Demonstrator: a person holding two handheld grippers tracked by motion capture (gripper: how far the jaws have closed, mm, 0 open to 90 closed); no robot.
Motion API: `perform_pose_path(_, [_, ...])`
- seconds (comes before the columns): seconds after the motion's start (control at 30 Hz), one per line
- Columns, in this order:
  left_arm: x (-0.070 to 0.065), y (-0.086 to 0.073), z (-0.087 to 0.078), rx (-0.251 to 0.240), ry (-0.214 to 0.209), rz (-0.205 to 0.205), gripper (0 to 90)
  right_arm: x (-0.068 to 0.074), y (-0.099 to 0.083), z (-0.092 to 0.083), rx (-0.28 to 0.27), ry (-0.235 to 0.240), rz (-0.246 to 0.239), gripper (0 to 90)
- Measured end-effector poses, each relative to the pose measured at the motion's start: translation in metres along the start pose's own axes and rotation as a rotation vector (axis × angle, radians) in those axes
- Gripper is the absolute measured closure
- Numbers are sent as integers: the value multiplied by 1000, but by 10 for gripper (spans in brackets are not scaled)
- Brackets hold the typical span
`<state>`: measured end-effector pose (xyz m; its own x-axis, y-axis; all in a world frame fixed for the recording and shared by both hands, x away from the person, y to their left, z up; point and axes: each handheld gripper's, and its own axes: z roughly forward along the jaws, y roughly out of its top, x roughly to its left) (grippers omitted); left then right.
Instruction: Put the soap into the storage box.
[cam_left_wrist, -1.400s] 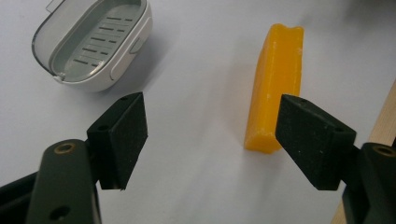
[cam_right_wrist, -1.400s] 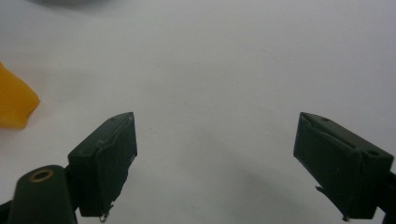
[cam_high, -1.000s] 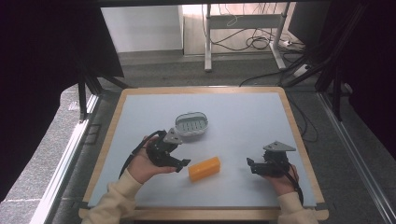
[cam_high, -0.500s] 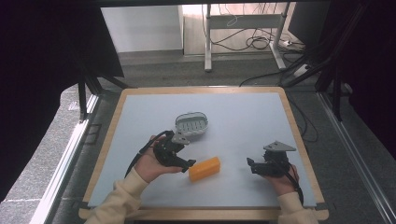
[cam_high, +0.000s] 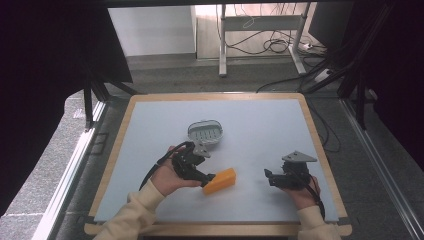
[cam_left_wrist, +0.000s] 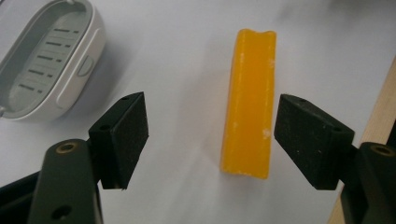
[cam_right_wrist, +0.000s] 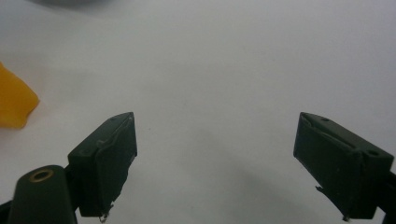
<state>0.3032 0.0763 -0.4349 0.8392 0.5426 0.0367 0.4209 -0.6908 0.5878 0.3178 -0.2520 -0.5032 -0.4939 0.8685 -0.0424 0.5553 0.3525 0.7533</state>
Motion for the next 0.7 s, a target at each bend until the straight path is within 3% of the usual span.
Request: perform_pose_path(0.7, [-14,15,31,73,-13,24,266,0,0,0,0,-4,1,137])
